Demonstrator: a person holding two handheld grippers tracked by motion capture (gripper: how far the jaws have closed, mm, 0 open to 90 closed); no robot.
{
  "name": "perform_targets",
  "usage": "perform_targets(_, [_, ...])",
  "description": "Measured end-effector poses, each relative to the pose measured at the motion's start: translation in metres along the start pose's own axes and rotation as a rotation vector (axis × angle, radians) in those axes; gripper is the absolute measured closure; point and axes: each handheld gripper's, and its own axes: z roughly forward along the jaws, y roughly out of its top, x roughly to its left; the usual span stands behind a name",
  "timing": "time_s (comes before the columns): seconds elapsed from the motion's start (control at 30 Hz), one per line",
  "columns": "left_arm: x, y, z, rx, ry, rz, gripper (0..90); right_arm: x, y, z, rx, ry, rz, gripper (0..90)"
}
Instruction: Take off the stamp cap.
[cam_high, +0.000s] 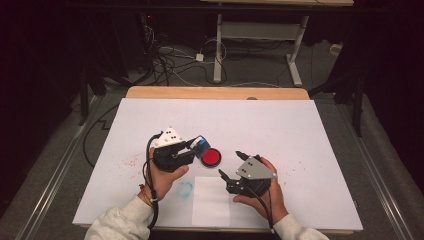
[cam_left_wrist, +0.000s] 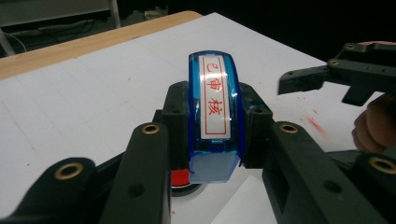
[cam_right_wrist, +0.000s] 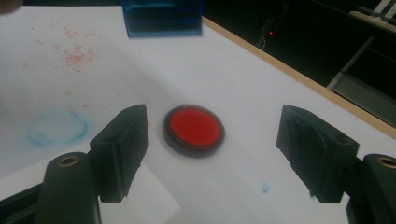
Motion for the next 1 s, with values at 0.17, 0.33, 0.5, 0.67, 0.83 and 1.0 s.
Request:
perform_targets(0.17, [-0.010, -0.003, 0.009, 0.016, -0.036, 0.007, 68.2, 0.007, 0.003, 0.013, 0.015, 0.027, 0.002, 26.8])
perform_targets(0.33, [-0.017, -0.006, 0.014, 0.020, -0.054, 0.001, 68.2, 0.015, 0.007, 0.021, 0.006, 0.033, -0.004, 27.3])
perform_targets(0.5, [-0.022, -0.009, 0.018, 0.019, -0.061, -0.016, 68.2, 0.018, 0.004, 0.027, 0.004, 0.020, 0.004, 30.6])
perform_targets(0.67, [-0.022, -0.011, 0.020, 0.019, -0.070, -0.027, 68.2, 0.018, 0.003, 0.029, -0.012, 0.022, 0.026, 35.0])
perform_targets(0.83, [-0.024, -0.012, 0.022, 0.022, -0.069, -0.025, 68.2, 0.014, 0.002, 0.028, -0.014, 0.031, 0.036, 37.7])
perform_targets(1.0, [-0.024, -0.013, 0.022, 0.020, -0.071, -0.030, 68.2, 0.015, 0.002, 0.028, -0.012, 0.027, 0.035, 38.6])
